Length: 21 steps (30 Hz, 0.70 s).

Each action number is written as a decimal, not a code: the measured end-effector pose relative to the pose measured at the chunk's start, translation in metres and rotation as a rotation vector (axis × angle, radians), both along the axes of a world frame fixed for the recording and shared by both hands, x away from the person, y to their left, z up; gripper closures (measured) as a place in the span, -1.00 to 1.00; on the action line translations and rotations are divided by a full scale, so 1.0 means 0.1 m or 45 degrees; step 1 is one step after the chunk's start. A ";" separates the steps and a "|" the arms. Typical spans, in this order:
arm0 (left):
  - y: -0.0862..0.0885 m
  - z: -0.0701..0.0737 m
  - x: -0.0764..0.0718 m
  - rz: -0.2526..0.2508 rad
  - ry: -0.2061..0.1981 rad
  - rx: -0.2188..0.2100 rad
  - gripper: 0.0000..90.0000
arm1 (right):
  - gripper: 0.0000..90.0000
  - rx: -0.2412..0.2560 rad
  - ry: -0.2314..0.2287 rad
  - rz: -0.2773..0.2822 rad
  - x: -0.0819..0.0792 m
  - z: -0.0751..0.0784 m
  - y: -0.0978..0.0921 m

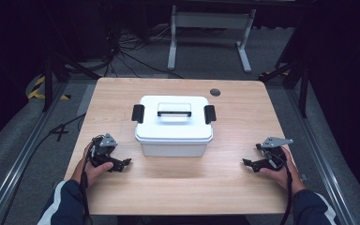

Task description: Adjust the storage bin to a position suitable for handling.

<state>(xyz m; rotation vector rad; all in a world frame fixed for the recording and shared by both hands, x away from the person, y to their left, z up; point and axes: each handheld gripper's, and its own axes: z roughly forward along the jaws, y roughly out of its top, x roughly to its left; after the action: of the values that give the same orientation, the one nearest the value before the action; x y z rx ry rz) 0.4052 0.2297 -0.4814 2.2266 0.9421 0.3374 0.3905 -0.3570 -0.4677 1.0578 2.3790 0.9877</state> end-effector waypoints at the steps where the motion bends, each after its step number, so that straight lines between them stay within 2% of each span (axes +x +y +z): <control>1: 0.00 0.00 0.00 -0.001 0.000 0.000 -1.00 | -0.82 -0.001 0.000 0.001 0.00 0.00 0.00; 16: 0.00 0.00 -0.01 0.003 -0.015 0.005 -0.99 | -0.77 -0.011 0.022 0.012 0.01 0.02 0.01; 21: 0.00 0.00 -0.01 0.002 -0.009 0.003 -0.99 | -0.52 -0.013 0.027 0.057 0.01 0.05 0.03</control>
<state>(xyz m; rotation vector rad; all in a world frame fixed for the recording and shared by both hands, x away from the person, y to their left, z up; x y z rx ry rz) 0.4042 0.2301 -0.4814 2.2256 0.9400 0.3465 0.3914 -0.3539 -0.4626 1.0200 2.4323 0.9828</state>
